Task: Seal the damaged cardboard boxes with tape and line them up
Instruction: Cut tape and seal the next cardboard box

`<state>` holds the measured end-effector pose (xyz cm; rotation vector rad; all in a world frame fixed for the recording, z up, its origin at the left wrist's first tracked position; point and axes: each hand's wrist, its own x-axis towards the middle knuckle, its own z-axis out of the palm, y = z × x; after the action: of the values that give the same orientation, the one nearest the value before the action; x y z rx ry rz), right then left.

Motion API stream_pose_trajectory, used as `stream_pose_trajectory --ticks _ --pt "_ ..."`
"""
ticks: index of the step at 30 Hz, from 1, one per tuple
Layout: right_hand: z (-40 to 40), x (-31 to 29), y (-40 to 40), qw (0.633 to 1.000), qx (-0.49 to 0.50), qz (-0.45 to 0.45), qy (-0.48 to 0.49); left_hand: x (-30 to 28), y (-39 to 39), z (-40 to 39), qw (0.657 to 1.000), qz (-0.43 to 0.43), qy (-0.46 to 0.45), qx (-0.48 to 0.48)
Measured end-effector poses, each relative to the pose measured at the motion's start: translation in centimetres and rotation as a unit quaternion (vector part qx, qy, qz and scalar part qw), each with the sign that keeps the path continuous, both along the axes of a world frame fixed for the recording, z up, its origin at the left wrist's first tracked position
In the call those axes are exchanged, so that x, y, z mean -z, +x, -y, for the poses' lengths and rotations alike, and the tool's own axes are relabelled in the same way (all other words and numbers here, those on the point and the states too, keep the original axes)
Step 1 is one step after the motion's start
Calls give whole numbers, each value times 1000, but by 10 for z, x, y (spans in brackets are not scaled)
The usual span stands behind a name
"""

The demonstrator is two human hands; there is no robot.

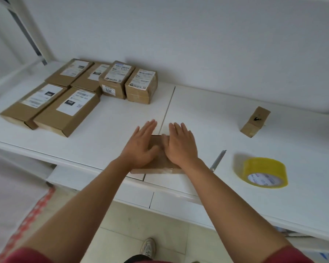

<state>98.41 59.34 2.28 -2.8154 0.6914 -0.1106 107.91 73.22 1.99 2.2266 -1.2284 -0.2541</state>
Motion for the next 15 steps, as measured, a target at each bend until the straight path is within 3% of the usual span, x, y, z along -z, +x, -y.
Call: stream_pose_trajectory --ticks 4,8,12,15 --pt "-8 30 8 995 28 -98 -22 6 -1 20 986 4 82 -146" --pt "-11 31 7 995 53 -44 -72 18 -6 32 967 77 193 -149" --pt "0 19 19 996 94 -3 3 22 -3 33 960 88 223 -146" --pt "-3 15 23 993 87 -31 -78 22 -5 39 957 79 230 -160"
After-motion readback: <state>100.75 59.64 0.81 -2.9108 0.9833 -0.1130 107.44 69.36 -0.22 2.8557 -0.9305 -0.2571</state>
